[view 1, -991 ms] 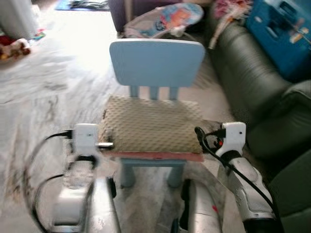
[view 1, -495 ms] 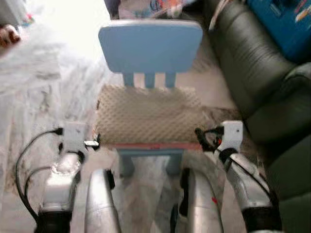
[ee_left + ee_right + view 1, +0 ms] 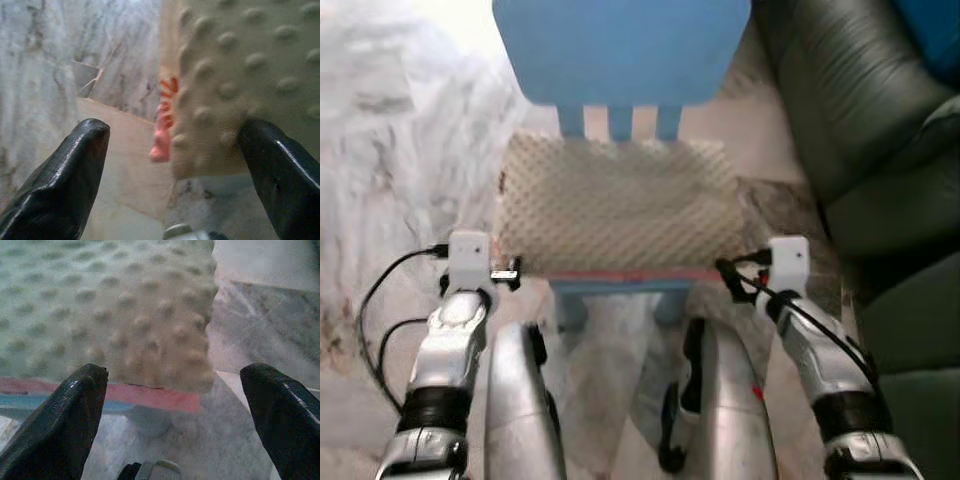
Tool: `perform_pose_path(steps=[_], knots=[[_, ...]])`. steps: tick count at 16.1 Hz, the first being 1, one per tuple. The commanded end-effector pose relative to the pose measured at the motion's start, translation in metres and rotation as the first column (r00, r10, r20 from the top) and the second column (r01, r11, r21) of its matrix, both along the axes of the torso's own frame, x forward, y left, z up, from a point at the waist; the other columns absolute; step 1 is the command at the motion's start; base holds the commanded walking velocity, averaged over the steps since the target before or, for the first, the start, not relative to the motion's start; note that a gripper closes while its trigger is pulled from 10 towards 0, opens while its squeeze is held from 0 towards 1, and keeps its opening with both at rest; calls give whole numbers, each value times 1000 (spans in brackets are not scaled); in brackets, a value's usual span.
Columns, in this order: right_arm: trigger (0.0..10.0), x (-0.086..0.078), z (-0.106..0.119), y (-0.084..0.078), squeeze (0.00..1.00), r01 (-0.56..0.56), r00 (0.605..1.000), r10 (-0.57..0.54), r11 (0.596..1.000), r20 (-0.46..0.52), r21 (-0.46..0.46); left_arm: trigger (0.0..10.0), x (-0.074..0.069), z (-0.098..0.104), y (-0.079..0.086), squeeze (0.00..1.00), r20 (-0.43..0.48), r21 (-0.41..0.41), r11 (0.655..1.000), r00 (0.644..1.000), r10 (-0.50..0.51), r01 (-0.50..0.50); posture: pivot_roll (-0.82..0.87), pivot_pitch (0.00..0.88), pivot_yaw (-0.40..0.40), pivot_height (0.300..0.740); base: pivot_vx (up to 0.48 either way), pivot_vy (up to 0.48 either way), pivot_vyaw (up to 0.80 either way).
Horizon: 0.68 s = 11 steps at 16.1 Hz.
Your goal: Move the pillow to the sofa
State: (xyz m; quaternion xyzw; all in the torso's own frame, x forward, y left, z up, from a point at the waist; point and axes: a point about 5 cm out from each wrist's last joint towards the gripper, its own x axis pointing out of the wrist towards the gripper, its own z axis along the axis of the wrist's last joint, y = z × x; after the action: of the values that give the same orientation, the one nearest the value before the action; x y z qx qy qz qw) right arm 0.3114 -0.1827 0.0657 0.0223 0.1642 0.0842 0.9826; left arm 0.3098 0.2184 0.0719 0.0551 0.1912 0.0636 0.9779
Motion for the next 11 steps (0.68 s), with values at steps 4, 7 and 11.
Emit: perform_pose_path(steps=[4,7,11], knots=[[10000,8,-6,4,992,-2,1000,2,1000,15,0,10000,14,2,-4,0,63,16,1000,998,9,-10,-45,393,-92,552,0,0,0],[10000,12,-11,9,0,-18,1000,19,999,23,-34,10000,25,8,-5,0,120,10,1000,992,28,-29,-44,399,-95,552,0,0,0],[10000,14,-15,14,0,2,1000,-2,1000,21,-21,10000,26,7,-10,0,131,-19,999,991,30,-28,-28,400,-92,552,0,0,0]])
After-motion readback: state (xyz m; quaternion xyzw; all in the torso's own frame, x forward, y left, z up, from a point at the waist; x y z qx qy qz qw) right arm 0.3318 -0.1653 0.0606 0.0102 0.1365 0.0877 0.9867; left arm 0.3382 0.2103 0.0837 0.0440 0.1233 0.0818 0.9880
